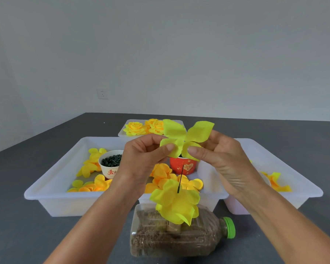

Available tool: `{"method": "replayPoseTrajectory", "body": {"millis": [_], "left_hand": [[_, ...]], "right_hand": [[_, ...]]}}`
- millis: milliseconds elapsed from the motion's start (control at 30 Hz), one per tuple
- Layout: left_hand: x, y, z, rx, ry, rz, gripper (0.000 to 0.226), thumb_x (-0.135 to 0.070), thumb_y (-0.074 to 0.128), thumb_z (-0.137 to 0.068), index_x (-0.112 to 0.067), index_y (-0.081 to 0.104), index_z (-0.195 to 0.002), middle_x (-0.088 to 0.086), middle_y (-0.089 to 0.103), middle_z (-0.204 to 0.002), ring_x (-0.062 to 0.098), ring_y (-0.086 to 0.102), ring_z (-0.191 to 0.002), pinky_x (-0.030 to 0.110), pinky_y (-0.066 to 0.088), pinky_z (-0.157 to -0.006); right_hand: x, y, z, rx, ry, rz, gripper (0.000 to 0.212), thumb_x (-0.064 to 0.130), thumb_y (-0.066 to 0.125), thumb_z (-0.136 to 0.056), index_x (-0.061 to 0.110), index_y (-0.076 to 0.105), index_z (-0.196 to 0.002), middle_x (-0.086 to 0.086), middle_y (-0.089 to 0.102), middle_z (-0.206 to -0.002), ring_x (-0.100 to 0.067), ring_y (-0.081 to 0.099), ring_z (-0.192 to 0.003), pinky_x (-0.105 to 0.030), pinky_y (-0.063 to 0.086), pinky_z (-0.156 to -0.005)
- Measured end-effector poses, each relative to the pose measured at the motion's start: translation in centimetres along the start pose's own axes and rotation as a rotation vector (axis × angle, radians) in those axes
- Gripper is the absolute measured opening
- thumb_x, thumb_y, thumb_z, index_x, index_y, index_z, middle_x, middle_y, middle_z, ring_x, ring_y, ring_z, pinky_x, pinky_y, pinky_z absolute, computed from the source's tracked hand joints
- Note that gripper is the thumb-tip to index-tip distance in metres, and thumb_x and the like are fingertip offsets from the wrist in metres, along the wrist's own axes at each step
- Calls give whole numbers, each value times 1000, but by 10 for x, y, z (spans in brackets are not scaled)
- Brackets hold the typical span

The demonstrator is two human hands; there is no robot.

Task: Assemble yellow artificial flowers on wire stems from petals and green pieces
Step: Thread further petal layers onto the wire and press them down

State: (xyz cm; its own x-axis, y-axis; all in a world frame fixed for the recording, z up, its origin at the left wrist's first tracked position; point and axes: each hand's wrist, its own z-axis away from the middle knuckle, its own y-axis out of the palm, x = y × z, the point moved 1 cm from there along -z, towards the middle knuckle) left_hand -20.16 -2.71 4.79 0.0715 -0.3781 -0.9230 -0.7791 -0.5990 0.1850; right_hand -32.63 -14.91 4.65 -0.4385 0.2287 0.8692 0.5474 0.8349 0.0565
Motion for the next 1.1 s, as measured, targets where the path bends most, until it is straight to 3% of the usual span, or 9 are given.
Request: {"method": "replayPoseTrajectory", "body": {"millis": [67, 167, 267, 367, 433, 567, 800, 933, 1100], "left_hand": [[1, 0, 2, 22, 61, -37, 14, -12, 72, -64, -10, 70, -77, 5, 73, -76, 13, 65, -68, 23, 52, -58], [2, 0, 3, 15, 189, -174, 18, 8, 71, -69, -7, 70, -78, 6, 73, -79, 18, 66, -76, 28, 55, -71], [7, -3, 2, -14, 256, -311, 39, 19, 63, -73, -20, 70, -74, -1, 72, -82, 21, 68, -82, 36, 56, -75], [10, -4, 2, -37, 338, -441, 55, 25, 56, -72, -29, 67, -71, -10, 70, -88, 16, 66, -92, 35, 54, -80], [11, -5, 2, -41, 354, -459, 57, 25, 56, -71, -31, 66, -70, -11, 69, -88, 14, 65, -92, 33, 53, -79], [14, -6, -2, -22, 352, -451, 51, 20, 62, -72, -31, 67, -70, -10, 69, -87, 14, 65, -90, 33, 54, -75], [18, -8, 1, 37, 307, -472, 36, -3, 77, -70, -34, 67, -82, -16, 67, -91, -3, 62, -83, 11, 48, -70], [21, -15, 10, 117, 357, -619, 52, -4, 82, -65, -42, 61, -95, -16, 63, -105, 1, 58, -97, 13, 46, -76], [22, -14, 17, 107, 495, -684, 46, 5, 79, -64, -25, 69, -98, -4, 65, -106, 14, 61, -97, 19, 47, -77]], "right_hand": [[0, 5, 2, -31, -112, 51, 24, 21, 80, -58, 29, 76, -80, 5, 74, -86, -10, 69, -86, -19, 51, -75], [2, 7, 7, -158, -437, 450, 19, 16, 77, -67, 33, 72, -74, 13, 70, -76, -8, 64, -82, -13, 47, -74], [-1, 8, 13, -200, -687, 735, 10, 21, 73, -71, 12, 71, -74, 4, 66, -79, -19, 59, -84, -24, 48, -78], [-5, 9, 15, -219, -719, 822, 5, 7, 75, -68, 3, 73, -71, -2, 68, -78, -26, 59, -83, -39, 50, -75], [-6, 10, 16, -205, -723, 850, 6, 8, 73, -72, 2, 73, -71, -3, 68, -78, -25, 59, -83, -44, 50, -72], [-5, 10, 15, -155, -710, 884, 25, 25, 62, -76, 3, 74, -74, -3, 69, -79, -24, 59, -84, -43, 51, -73], [-10, 9, 16, -186, -666, 941, 16, 17, 75, -68, 4, 74, -77, -4, 68, -77, -28, 61, -79, -42, 52, -71], [-18, 8, 20, -170, -694, 987, 13, 11, 78, -64, 6, 74, -75, -4, 68, -75, -26, 60, -79, -39, 49, -70], [-26, 5, 23, -177, -728, 1045, 21, 1, 83, -60, 7, 75, -78, -4, 68, -78, -21, 56, -84, -41, 49, -71]]}}
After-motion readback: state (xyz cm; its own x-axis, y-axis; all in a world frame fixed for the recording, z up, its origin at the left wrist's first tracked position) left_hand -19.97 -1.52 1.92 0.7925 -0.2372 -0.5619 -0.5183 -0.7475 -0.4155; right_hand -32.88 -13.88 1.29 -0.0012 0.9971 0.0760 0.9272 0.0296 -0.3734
